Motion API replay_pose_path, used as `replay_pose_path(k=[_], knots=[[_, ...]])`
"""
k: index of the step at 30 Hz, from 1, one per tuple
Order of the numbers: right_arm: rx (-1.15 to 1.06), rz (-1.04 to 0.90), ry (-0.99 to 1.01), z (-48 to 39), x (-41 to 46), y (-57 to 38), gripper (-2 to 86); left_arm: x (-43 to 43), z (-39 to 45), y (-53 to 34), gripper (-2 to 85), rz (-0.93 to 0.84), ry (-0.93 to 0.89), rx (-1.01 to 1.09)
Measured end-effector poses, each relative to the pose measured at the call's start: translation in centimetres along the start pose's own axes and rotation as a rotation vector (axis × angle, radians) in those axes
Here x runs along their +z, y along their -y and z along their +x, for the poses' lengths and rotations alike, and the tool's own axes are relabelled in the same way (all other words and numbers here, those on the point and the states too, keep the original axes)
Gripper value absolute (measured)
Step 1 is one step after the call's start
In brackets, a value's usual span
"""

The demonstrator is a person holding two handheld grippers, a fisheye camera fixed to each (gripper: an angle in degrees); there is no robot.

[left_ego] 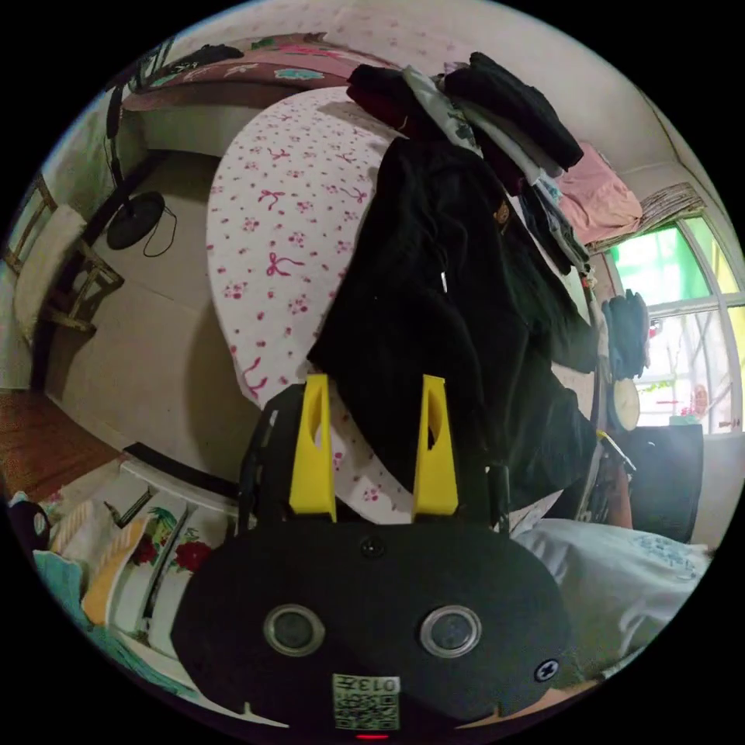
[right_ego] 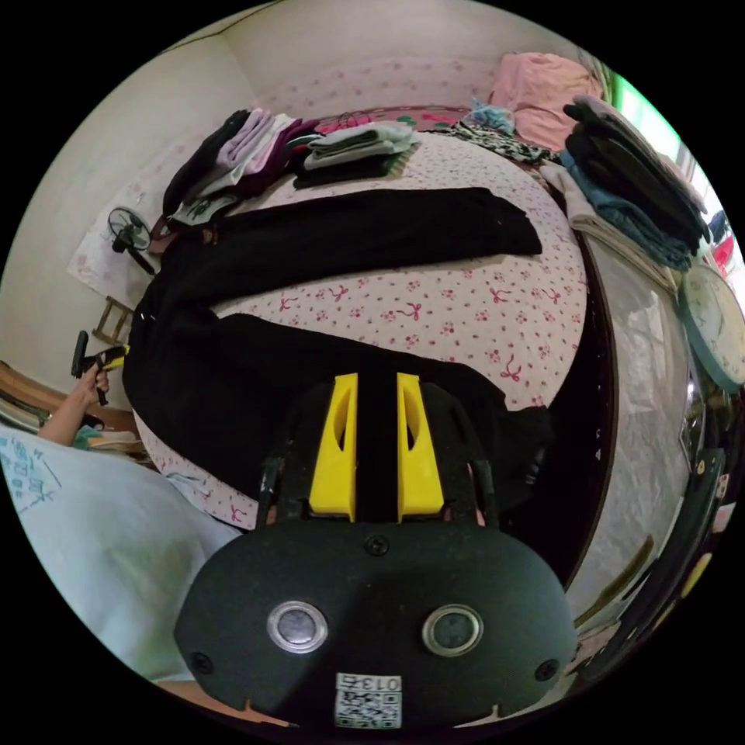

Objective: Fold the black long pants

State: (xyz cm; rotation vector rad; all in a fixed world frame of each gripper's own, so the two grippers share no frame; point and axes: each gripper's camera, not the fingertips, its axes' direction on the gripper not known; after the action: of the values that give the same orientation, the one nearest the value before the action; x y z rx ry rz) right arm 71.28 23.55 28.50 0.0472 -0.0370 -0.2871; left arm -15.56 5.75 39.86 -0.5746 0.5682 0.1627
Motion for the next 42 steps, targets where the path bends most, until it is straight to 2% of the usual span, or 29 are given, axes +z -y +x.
replay_pose_path(k=[4, 8, 11, 15, 18, 20, 21, 23, 25, 29, 31, 34, 40, 42], knots=[[-0.026, -0.014, 0.033, -0.9, 0.6, 0.7, 8.4, 1.1, 2.3, 0.6, 6.3, -0.052, 0.078, 0.08], [-0.146, -0.044, 0.008, -3.9, 1.8, 1.9, 8.5, -1.5, 4.6, -0.5, 5.5, 0.029, 0.172, 0.13], [-0.183, -0.078, -0.045, -4.9, 3.5, 2.1, 8.4, -2.7, 4.0, -2.4, 5.6, 0.09, 0.191, 0.085], [-0.192, -0.162, -0.043, -4.9, 5.9, 1.8, 8.4, 1.4, 1.1, -4.5, 6.8, -0.004, 0.121, -0.044], [-0.153, -0.114, -0.023, -4.0, 4.6, 1.2, 8.2, 0.8, 1.6, -6.2, 7.7, 0.071, 0.12, -0.072], [-0.072, -0.055, -0.031, -2.2, 3.0, 0.0, 8.2, -1.1, 3.6, -7.2, 7.6, 0.178, 0.19, 0.005], [-0.051, -0.048, -0.035, -1.6, 2.6, -0.3, 8.2, -2.1, 5.7, -7.4, 7.1, 0.24, 0.215, 0.113], [0.033, -0.019, -0.075, 0.6, 1.6, -1.5, 8.2, -2.1, 9.9, -7.0, 6.1, 0.247, 0.202, 0.336], [0.081, -0.008, -0.093, 2.0, 1.2, -2.2, 8.1, 0.8, 15.8, -5.6, 5.5, 0.158, 0.159, 0.585], [0.164, 0.013, -0.017, 4.2, 0.9, -2.6, 7.9, 8.2, 24.6, -3.9, 5.9, -0.015, 0.155, 0.89], [0.196, 0.029, -0.045, 4.6, 0.6, -2.6, 9.3, 12.3, 29.0, -3.6, 6.3, -0.08, 0.186, 1.046], [0.224, 0.057, -0.059, 5.0, 0.2, -2.5, 10.5, 16.0, 32.5, -3.6, 7.1, -0.144, 0.249, 1.187], [0.134, -0.006, -0.067, 3.7, 2.0, -0.7, 11.4, 20.3, 34.6, -3.8, 8.8, -0.293, 0.26, 1.28], [0.103, -0.046, -0.081, 3.1, 3.0, 0.0, 11.3, 21.0, 34.7, -4.1, 8.5, -0.292, 0.272, 1.292]])
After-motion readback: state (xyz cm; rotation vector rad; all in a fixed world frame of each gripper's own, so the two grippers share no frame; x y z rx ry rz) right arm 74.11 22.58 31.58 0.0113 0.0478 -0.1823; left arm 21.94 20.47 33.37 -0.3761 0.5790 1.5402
